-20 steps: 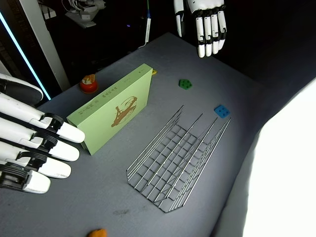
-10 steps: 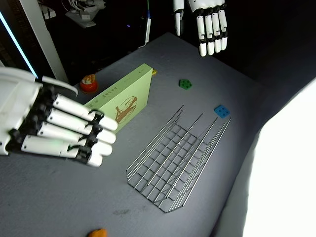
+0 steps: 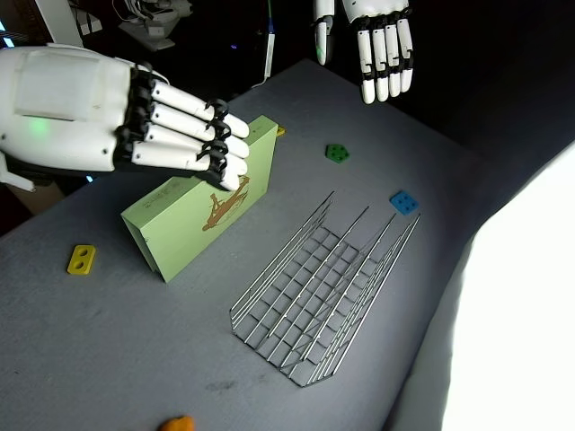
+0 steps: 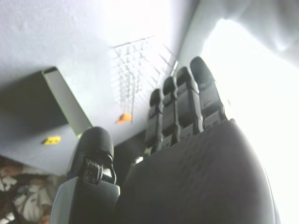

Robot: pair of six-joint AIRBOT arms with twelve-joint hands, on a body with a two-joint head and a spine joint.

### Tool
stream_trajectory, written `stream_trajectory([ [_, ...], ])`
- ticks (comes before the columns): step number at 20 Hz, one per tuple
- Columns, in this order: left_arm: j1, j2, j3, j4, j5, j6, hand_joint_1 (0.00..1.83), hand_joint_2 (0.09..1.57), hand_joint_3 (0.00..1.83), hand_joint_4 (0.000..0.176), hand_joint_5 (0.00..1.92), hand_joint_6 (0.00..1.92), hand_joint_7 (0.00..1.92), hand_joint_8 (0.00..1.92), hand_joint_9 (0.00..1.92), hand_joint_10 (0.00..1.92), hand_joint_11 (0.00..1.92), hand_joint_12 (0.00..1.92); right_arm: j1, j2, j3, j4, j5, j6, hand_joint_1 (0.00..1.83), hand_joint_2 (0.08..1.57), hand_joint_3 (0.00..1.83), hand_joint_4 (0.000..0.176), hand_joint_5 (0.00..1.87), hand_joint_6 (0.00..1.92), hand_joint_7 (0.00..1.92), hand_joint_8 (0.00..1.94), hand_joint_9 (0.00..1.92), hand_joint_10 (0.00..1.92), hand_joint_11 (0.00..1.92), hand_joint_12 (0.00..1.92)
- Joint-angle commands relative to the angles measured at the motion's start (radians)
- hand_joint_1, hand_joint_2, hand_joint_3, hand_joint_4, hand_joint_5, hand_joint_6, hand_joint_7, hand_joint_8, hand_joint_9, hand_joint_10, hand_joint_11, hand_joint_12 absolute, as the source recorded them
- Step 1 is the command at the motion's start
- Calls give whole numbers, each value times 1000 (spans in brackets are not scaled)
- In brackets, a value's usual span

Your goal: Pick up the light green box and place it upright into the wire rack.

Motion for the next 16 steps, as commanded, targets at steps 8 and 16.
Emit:
stream_trajectory([
  [8,-11,-16,-2,10,88,1,230,1346,0,0,271,0,336,4,245,21,0,432,2,-128,53,417,136,-351,125,1205,0,0,266,3,280,1,264,4,0,660],
  [16,-9,-26,5,10,89,2,158,1299,0,0,255,0,274,0,204,0,0,367,-7,-183,54,486,138,-407,982,925,0,0,1,0,0,0,0,0,0,0],
])
